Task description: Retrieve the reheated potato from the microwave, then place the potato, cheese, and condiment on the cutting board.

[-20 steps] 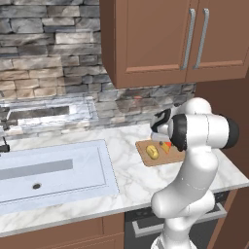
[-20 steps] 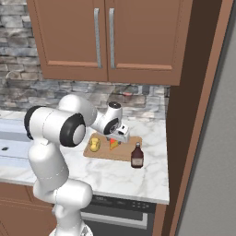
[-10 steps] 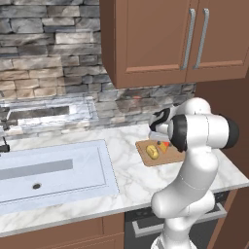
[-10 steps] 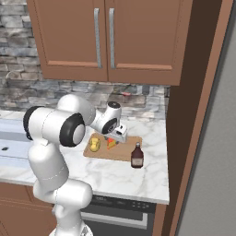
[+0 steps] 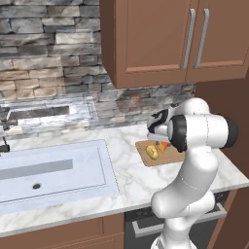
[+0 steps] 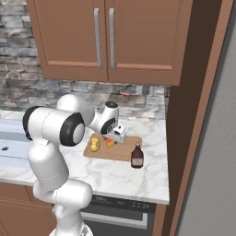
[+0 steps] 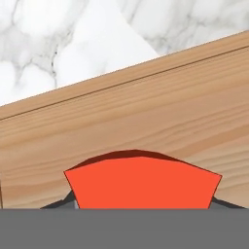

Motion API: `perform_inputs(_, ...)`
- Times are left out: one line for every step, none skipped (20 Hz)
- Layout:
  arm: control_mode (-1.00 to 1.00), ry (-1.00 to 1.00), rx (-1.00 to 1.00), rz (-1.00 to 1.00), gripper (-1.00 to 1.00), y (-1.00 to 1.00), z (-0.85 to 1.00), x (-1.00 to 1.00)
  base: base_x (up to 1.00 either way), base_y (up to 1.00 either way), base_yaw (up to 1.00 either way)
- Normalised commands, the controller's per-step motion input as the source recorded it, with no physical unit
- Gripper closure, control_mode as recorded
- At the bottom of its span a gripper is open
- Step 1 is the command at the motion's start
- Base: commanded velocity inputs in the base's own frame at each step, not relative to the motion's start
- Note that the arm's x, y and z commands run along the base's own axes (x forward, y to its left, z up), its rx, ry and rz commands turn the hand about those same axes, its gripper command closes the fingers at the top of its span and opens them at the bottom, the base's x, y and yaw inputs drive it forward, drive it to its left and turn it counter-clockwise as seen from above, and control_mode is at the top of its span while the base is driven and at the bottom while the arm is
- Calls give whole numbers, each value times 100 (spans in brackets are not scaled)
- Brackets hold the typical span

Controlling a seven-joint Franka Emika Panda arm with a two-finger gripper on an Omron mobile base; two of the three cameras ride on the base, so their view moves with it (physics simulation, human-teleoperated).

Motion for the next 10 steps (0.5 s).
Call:
perform_inputs(-100, 0, -2, 0, -100, 0, -10, 0, 0, 0, 0)
perform_inputs(-100, 0, -1, 0, -100, 0, -6, 0, 0, 0, 0)
perform_inputs(-100, 0, 0, 0, -100, 0, 0, 0, 0, 0, 0)
perform_inputs(-100, 0, 0, 0, -100, 0, 0, -1, 0, 0, 0)
perform_inputs(-100, 0, 0, 0, -100, 0, 0, -6, 0, 0, 0)
perform_inputs(-100, 0, 0, 0, -100, 0, 0, -5, 0, 0, 0)
perform_inputs(-100, 0, 0, 0, -100, 0, 0, -3, 0, 0, 0)
perform_inputs(-100, 0, 0, -1, -100, 0, 2, 0, 0, 0, 0)
perform_inputs(-100, 0, 0, -1, -100, 0, 9, -3, 0, 0, 0)
perform_inputs(-100, 0, 0, -2, -100, 0, 13, -4, 0, 0, 0)
